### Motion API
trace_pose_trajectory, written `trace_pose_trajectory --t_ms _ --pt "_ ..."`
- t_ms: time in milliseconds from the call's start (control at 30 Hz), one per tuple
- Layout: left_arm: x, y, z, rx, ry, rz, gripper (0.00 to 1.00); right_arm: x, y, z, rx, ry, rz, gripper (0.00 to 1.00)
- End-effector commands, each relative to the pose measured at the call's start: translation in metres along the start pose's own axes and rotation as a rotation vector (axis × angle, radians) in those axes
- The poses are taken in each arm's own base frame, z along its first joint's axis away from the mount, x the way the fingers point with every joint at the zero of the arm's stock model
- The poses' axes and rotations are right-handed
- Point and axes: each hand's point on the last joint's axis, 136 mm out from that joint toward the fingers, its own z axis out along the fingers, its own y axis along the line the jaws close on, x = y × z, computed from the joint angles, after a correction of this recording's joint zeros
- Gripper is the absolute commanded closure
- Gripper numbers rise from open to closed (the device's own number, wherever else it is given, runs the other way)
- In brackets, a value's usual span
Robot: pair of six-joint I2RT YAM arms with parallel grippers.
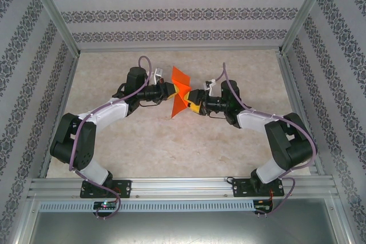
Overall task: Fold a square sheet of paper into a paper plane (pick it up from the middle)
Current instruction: Turn over the paper at the center of the table.
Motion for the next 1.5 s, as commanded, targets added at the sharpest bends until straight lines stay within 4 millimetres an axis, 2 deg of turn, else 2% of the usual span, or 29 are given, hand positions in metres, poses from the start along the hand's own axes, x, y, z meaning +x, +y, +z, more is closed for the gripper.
trace_pose_trajectory --t_ms 0,133,267,533,800,967,1100,1167,1267,1333,1467 --pt "-0.003 -0.015 0.005 0.054 -0.015 0.023 0.94 -0.007 0.027 0.006 -0.106 -0.040 -0.011 0.38" --pt "0.000 -0.011 0.004 0.048 -0.012 0.020 0.94 -0.010 0.037 0.009 -0.167 -0.040 0.006 0.49" --pt "0.004 -0.008 0.002 0.034 -0.004 0.027 0.94 -0.009 0.038 0.007 -0.168 -0.044 0.001 0.53" --pt "0.007 -0.001 0.000 0.021 0.000 0.024 0.93 -0.008 0.039 0.004 -0.160 -0.047 0.005 0.70" --pt "0.007 -0.001 -0.004 0.022 0.002 0.030 0.89 -0.006 0.034 0.001 -0.151 -0.043 0.010 0.75" --pt "0.007 0.000 -0.004 0.021 0.004 0.024 0.85 -0.005 0.032 0.001 -0.147 -0.039 0.010 0.86" --pt "0.007 -0.001 -0.004 0.014 0.008 0.023 0.72 -0.004 0.029 -0.001 -0.114 -0.036 -0.006 0.94" --pt "0.006 -0.002 -0.005 0.005 0.010 0.030 0.62 -0.002 0.019 -0.003 -0.048 -0.027 -0.019 0.98" --pt "0.005 -0.004 -0.010 -0.025 0.015 0.057 0.48 0.007 -0.008 -0.016 0.174 -0.008 -0.086 1.00" --pt "0.004 -0.001 -0.015 -0.066 0.014 0.071 0.40 0.014 -0.031 -0.036 0.420 0.022 -0.188 1.00" --pt "0.004 0.004 -0.021 -0.121 0.016 0.097 0.27 0.014 -0.057 -0.089 0.863 0.068 -0.369 1.00"
